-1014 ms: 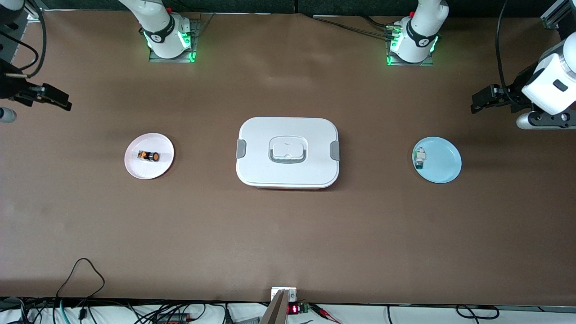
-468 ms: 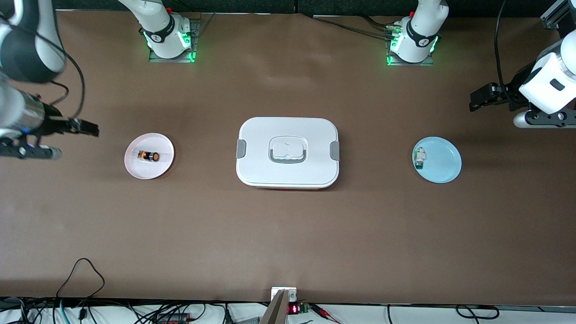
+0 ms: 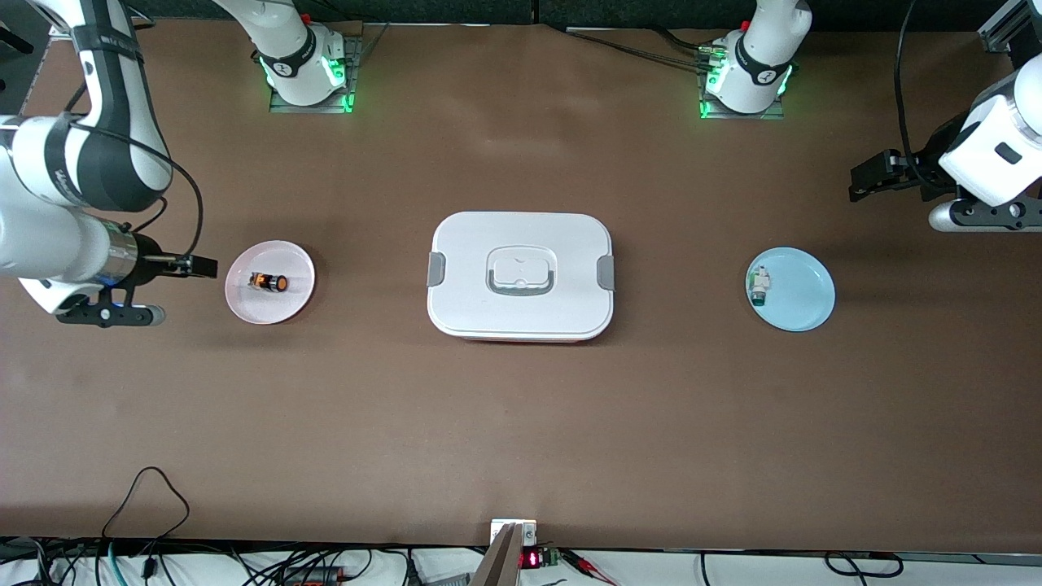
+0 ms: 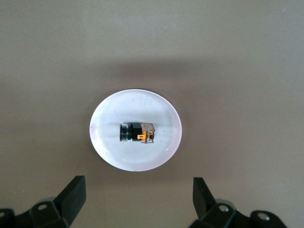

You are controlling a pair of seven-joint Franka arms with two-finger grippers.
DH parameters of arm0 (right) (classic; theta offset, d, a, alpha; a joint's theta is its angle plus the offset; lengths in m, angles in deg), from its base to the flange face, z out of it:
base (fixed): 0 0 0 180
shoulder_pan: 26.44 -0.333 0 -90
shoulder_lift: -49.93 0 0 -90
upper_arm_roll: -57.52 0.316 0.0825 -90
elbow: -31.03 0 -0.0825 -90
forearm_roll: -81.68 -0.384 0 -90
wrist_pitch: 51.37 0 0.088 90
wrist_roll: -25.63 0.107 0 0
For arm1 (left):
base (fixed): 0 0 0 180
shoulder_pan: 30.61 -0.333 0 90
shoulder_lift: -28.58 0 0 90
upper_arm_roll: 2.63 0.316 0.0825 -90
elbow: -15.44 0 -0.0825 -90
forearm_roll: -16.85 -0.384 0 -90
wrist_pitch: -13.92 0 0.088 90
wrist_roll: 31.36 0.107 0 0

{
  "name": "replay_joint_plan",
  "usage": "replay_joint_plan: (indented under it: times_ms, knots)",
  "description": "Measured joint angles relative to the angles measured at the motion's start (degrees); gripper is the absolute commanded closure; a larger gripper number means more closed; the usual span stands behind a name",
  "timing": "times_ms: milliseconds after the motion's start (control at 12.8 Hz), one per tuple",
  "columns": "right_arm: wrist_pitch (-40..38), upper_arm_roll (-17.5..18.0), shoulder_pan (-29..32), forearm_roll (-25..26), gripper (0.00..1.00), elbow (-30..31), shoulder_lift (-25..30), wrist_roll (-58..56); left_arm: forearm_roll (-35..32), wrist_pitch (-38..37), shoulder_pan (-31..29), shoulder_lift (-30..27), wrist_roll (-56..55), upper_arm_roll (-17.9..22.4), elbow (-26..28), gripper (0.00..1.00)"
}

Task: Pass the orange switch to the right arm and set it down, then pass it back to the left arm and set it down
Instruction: 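Reach the right gripper back down to the switch on the pink plate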

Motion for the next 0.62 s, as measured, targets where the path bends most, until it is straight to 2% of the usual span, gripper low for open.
replay_joint_plan:
  times_ms: [624]
  knots:
    - [14.89, -0.01, 0.00, -0.82, 0.00, 13.63, -0.61, 2.06, 0.00, 0.00, -0.02, 0.00, 0.00, 0.01, -0.01, 0.00]
